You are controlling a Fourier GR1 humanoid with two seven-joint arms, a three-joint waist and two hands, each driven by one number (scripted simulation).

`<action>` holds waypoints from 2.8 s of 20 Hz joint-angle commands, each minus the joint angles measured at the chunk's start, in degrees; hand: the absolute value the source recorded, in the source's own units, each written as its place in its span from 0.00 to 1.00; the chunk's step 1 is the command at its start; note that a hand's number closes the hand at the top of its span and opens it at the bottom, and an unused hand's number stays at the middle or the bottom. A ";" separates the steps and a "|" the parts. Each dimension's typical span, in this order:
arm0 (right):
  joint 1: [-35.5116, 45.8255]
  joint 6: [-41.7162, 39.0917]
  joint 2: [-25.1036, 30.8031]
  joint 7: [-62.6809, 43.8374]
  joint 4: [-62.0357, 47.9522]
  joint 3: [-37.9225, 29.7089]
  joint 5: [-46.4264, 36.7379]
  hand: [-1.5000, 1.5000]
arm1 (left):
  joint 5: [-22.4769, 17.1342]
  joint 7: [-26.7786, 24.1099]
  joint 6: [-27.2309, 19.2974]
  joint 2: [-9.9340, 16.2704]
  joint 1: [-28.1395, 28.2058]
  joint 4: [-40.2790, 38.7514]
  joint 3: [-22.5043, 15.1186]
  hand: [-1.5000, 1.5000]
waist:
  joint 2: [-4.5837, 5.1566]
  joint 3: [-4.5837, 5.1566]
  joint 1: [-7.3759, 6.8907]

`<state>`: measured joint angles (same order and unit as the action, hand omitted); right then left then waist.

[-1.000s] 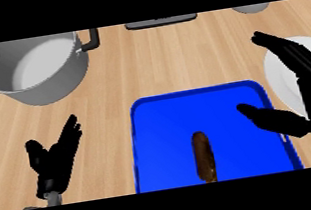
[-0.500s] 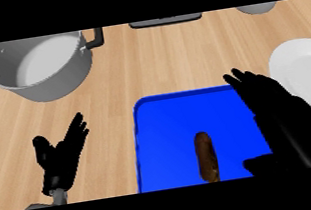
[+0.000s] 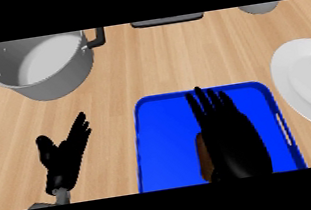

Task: Pick the sweet potato from the tray and place it in the plate

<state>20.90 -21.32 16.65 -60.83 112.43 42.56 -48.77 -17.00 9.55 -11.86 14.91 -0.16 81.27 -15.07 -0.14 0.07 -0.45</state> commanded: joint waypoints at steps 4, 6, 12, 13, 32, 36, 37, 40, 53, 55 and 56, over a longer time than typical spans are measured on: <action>-2.43 -4.31 -7.38 -10.28 -6.56 5.25 -8.15 0.00 | -0.17 0.56 0.79 0.41 0.39 0.60 1.47 0.50 | -0.02 -0.03 0.31; -4.26 -5.63 -7.55 -9.01 -7.86 3.26 -6.90 0.00 | 0.72 -0.83 0.97 -0.02 1.36 -0.31 0.91 0.50 | 0.04 -0.03 0.40; -9.54 -1.45 -13.32 -6.75 -14.06 5.17 -11.60 0.00 | 0.19 1.21 2.45 -0.02 -1.09 -0.90 2.31 0.50 | 0.09 -0.06 0.55; -10.76 -3.36 -12.15 -6.01 -10.20 4.38 -11.59 0.00 | 2.33 0.80 -0.30 -2.73 -0.13 -0.30 0.57 0.50 | 0.05 -0.07 0.61; -14.43 -1.89 -16.58 -2.35 -20.92 1.43 -24.11 0.00 | 4.51 -0.62 3.16 -3.81 -0.49 -3.67 3.72 0.50 | 0.12 -0.06 0.53; -9.96 -0.15 -16.60 0.31 -27.91 -1.38 -21.28 0.00 | 4.74 3.72 3.74 -3.62 -2.41 -0.32 5.02 0.50 | 0.14 -0.08 0.26; -12.45 -1.35 -16.52 3.36 -28.13 -3.48 -24.27 0.00 | 3.30 0.48 6.38 -2.30 -1.70 -4.37 6.95 0.50 | 0.15 -0.06 0.43; -11.53 -4.13 -16.61 6.37 -31.96 -3.26 -23.55 1.00 | 3.63 0.89 5.78 -3.49 -1.61 -2.51 6.39 0.50 | 0.18 -0.06 0.28; -11.02 4.93 -12.10 13.33 -26.37 0.58 -32.94 1.00 | 7.81 -1.28 5.19 -5.98 3.51 -0.35 5.12 0.50 | 0.09 -0.09 0.25; -17.67 9.97 -10.81 16.98 -15.35 2.96 -29.10 1.00 | 7.34 -0.02 5.11 -5.60 2.26 -1.29 5.75 0.50 | -0.08 -0.13 1.25; -20.53 13.30 -8.81 19.94 -10.96 3.32 -27.04 1.00 | 6.37 0.60 5.15 -4.43 1.59 -0.71 7.55 0.50 | -0.26 -0.19 1.95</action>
<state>6.05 -17.47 4.86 -45.95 93.10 43.31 -77.62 -10.44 9.70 -6.41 10.07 1.72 81.56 -8.60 -0.45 -0.05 0.42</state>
